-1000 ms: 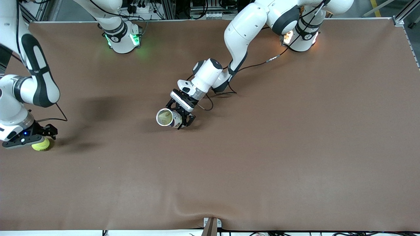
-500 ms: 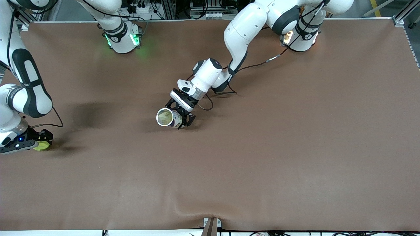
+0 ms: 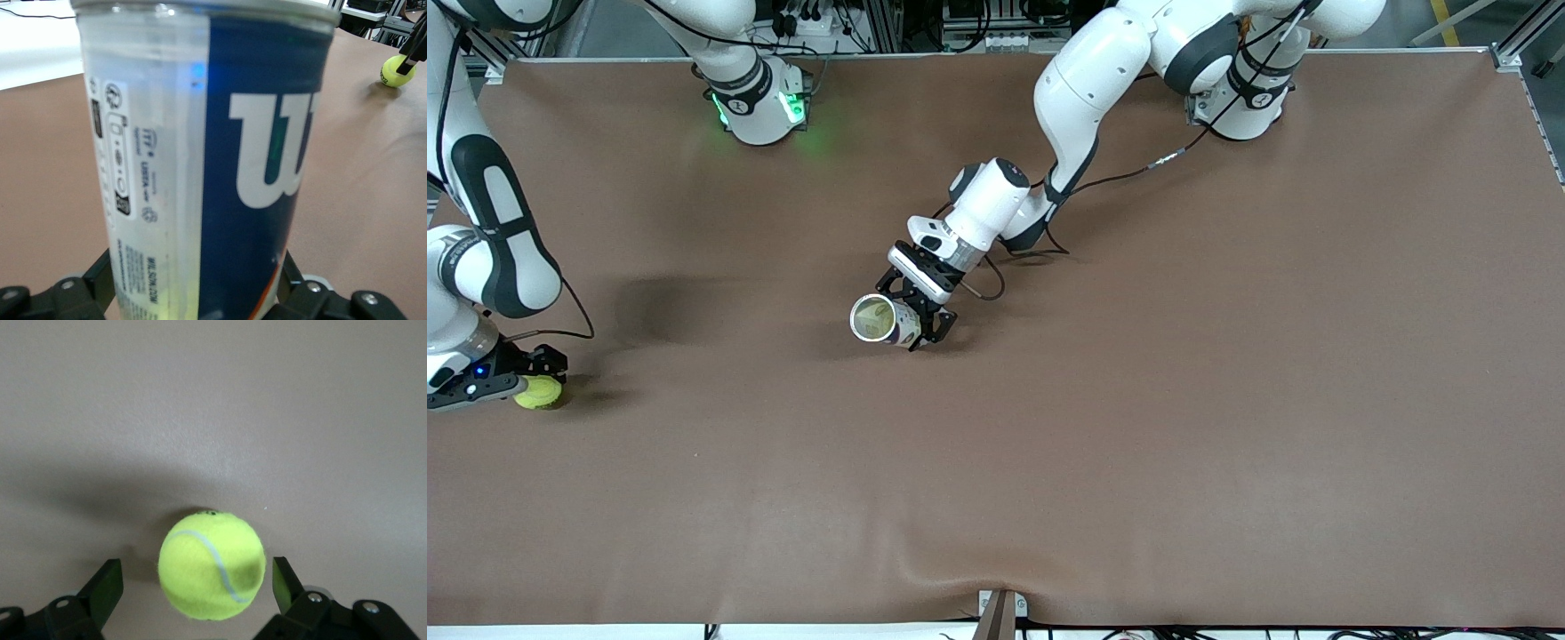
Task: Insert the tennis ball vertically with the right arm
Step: 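Grasp the plain yellow ball with the right gripper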
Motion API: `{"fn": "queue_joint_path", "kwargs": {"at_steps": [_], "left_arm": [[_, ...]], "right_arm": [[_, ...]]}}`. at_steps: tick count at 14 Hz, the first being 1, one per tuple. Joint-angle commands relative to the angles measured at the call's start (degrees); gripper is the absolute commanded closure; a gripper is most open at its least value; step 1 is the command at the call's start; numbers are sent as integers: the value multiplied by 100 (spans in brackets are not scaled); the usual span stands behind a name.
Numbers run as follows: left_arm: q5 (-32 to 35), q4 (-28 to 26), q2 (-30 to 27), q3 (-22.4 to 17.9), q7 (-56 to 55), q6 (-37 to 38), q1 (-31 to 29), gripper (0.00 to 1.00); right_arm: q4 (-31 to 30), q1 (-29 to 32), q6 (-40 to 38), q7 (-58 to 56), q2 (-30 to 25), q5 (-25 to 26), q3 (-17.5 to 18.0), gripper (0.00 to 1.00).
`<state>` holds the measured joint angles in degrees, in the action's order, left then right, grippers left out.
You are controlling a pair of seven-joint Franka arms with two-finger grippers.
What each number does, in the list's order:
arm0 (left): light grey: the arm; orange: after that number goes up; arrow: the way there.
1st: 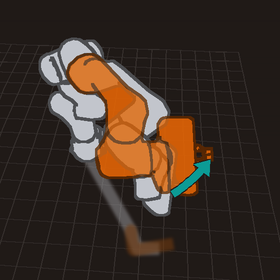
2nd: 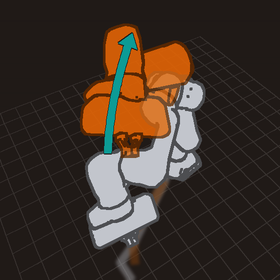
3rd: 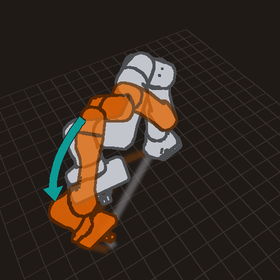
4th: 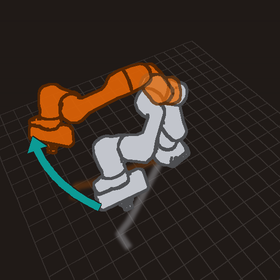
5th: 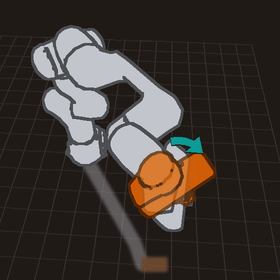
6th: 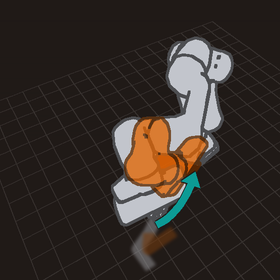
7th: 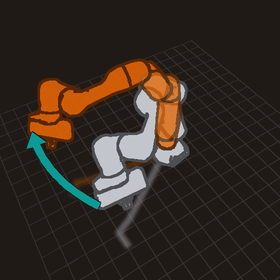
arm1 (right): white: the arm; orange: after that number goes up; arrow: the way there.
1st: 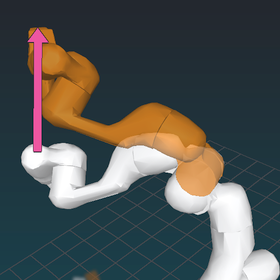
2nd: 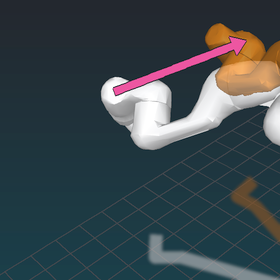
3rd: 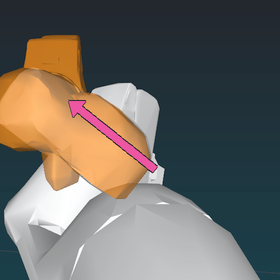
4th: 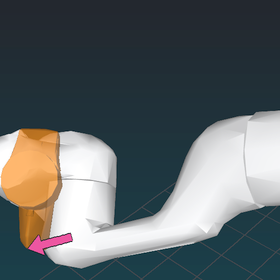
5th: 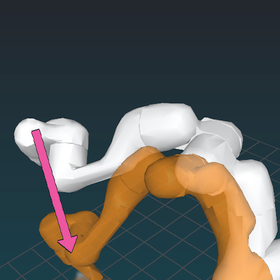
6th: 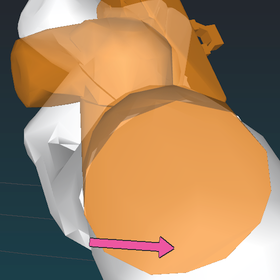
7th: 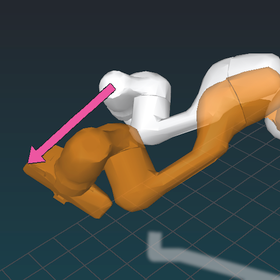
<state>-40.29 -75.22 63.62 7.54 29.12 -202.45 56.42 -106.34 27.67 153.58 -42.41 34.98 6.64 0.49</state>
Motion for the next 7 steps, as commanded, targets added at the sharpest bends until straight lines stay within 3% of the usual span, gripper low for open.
{"fn": "queue_joint_path", "kwargs": {"at_steps": [1,7], "left_arm": [[91,-10,-25,-42,-21,21,9,1],[127,-116,-104,-24,-21,83,-9,1]], "right_arm": [[96,247,190,-585,228,-172,144,0],[105,273,636,-576,421,-181,240,0]]}}
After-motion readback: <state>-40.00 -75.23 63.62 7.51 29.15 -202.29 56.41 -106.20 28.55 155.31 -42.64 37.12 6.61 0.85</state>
